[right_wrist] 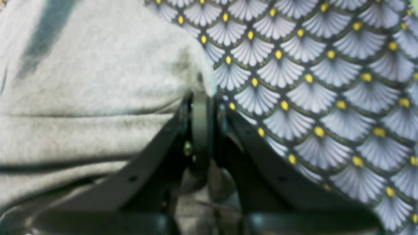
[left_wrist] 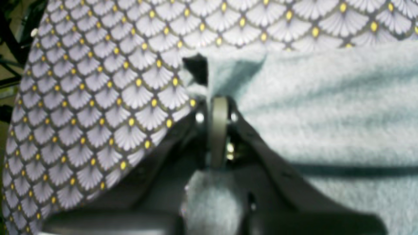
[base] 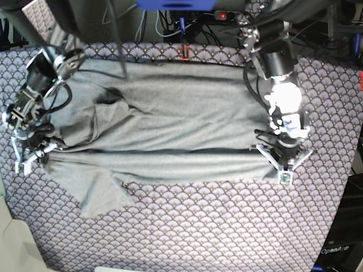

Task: Fold the T-shirt properly
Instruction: 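Lift the hem with both grippers and fold it toward the collar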

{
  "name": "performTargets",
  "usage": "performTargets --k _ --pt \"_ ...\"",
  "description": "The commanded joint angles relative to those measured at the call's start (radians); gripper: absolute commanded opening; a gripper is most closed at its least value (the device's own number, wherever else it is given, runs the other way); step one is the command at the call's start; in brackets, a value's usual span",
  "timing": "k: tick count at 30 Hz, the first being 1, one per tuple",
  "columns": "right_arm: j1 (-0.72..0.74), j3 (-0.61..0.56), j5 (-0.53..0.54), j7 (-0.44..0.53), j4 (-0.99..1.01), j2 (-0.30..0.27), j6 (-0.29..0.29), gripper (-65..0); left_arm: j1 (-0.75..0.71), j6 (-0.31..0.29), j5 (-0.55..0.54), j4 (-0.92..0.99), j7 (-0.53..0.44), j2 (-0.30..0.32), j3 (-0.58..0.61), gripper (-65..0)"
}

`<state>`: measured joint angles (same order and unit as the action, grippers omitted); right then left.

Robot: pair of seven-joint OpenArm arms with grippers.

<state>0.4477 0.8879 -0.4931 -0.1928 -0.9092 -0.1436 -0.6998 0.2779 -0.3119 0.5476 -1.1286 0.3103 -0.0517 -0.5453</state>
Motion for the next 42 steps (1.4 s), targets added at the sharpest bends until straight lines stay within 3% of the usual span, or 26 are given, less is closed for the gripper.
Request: performTargets --k 1,7,11,15,22,36,42 --pt "0.009 -0.017 0.021 0.036 -0.080 -0.001 0.002 -65.0 0.017 0.013 -0.007 -0.058 -0.029 0.008 0.000 -65.0" --pt "-0.114 -0.045 0.024 0.042 -0.342 0.101 0.002 -65.0 -0.045 0.009 -0.008 -0.230 0.062 -0.021 0.008 -65.0" --pt "-0.162 -0.043 0.024 0.037 -0.476 0.152 0.002 -65.0 -0.078 -0.099 -0.010 -0.336 0.117 -0.046 0.001 -65.0" --pt "-0.234 -0.043 0.027 0.042 -0.580 0.189 0.002 -65.0 -0.133 -0.166 -0.008 -0.466 0.189 -0.064 0.000 -65.0" --pt "-0.347 -0.043 0.104 0.042 -0.686 0.212 0.002 -65.0 -0.230 -0.214 -0.008 -0.589 0.215 -0.086 -0.002 -65.0" --pt "-0.619 -0.045 0.293 0.045 -0.799 0.207 0.002 -65.0 -0.375 -0.214 -0.008 -0.726 0.215 -0.086 -0.002 -65.0" --pt "-0.691 -0.043 0.305 0.045 -0.813 0.212 0.002 -65.0 -0.466 -0.214 -0.010 -0.756 0.212 -0.086 -0.002 -65.0"
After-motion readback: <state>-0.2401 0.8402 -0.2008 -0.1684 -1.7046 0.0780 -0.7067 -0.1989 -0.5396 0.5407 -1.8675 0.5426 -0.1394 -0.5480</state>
